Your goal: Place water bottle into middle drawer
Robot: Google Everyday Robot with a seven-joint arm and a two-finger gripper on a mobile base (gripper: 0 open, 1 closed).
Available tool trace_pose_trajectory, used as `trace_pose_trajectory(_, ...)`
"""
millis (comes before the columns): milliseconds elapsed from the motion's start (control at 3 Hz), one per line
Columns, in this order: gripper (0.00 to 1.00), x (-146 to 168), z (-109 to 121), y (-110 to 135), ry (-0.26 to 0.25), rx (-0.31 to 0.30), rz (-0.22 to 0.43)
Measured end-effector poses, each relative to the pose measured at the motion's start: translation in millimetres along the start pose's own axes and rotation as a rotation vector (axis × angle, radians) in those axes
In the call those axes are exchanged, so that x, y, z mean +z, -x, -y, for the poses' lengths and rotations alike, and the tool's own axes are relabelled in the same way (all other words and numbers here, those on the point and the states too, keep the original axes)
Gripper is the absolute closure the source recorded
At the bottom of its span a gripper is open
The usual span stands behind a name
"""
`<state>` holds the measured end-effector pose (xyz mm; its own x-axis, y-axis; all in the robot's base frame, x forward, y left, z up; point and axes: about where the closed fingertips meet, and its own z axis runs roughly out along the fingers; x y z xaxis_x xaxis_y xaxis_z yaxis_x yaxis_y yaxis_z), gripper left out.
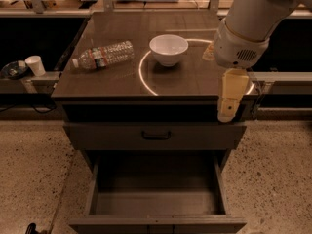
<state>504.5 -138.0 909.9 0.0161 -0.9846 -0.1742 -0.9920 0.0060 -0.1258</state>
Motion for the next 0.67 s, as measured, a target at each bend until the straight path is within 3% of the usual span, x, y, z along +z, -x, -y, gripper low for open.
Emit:
trace_pose_trajectory(333,0.00,6,19,6,0.014,-0.098,0.021)
trace_pose_trajectory(667,0.00,20,60,33,-0.007,-0.239,0.018)
